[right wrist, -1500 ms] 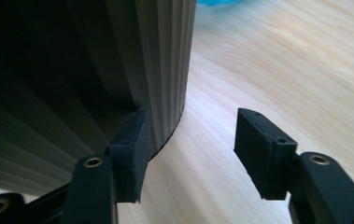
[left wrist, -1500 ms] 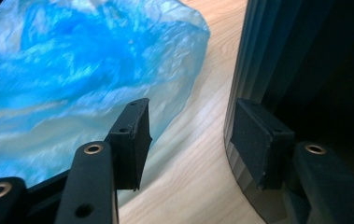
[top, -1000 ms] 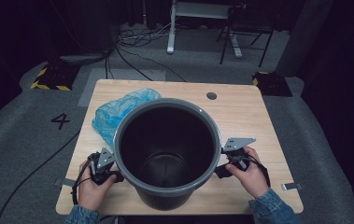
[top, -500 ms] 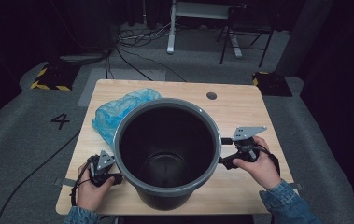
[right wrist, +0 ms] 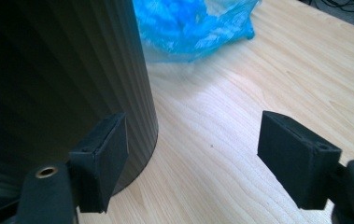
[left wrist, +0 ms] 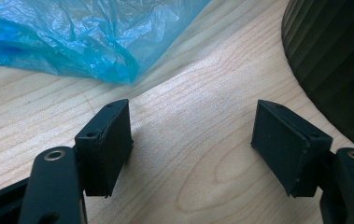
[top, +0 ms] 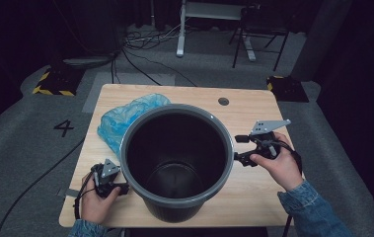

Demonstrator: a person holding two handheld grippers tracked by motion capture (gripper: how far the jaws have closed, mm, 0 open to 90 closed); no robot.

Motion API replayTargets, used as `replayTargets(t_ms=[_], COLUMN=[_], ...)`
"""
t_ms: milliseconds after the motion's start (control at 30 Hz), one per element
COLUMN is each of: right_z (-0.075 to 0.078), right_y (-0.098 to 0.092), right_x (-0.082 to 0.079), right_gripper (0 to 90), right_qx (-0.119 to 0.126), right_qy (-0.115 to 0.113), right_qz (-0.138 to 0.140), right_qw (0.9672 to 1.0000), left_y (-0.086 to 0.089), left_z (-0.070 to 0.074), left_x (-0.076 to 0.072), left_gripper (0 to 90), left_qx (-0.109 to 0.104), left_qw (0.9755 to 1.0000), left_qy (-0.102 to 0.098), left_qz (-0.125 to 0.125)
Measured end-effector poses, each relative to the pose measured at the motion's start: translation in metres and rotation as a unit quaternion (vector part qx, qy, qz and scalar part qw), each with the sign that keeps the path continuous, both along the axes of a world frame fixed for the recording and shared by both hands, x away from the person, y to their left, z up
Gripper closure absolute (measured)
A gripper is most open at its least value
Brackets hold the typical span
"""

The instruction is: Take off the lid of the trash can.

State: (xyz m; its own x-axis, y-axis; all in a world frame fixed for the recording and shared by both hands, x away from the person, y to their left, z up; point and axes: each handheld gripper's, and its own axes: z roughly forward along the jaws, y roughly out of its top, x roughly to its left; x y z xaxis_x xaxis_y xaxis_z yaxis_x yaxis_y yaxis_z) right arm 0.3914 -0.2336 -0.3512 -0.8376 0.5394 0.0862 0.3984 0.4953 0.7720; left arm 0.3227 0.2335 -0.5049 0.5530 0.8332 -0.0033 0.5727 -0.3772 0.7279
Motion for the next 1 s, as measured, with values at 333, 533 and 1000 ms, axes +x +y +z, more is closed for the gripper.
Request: replayTargets(t_ms=[333, 533, 1000], right_z=[0.028, 0.045, 0.096], right_y=[-0.001, 0.000, 0.006], right_x=[0.001, 0.002, 0.006], right_gripper=[28.8, 29.3, 30.5], right_qx=[0.009, 0.006, 0.006], right_qy=[-0.005, -0.016, -0.049], right_qz=[-0.018, -0.016, -0.010], right_qw=[0.9998, 0.9997, 0.9987], left_y=[0.000, 0.000, 0.000], left_z=[0.000, 0.000, 0.000], left_x=[0.000, 0.000, 0.000], left_gripper=[28.4, 28.3, 28.1], left_qx=[0.001, 0.000, 0.000], left_qw=[1.0000, 1.0000, 1.0000], left_qy=[0.000, 0.001, 0.001], left_qz=[0.000, 0.000, 0.000])
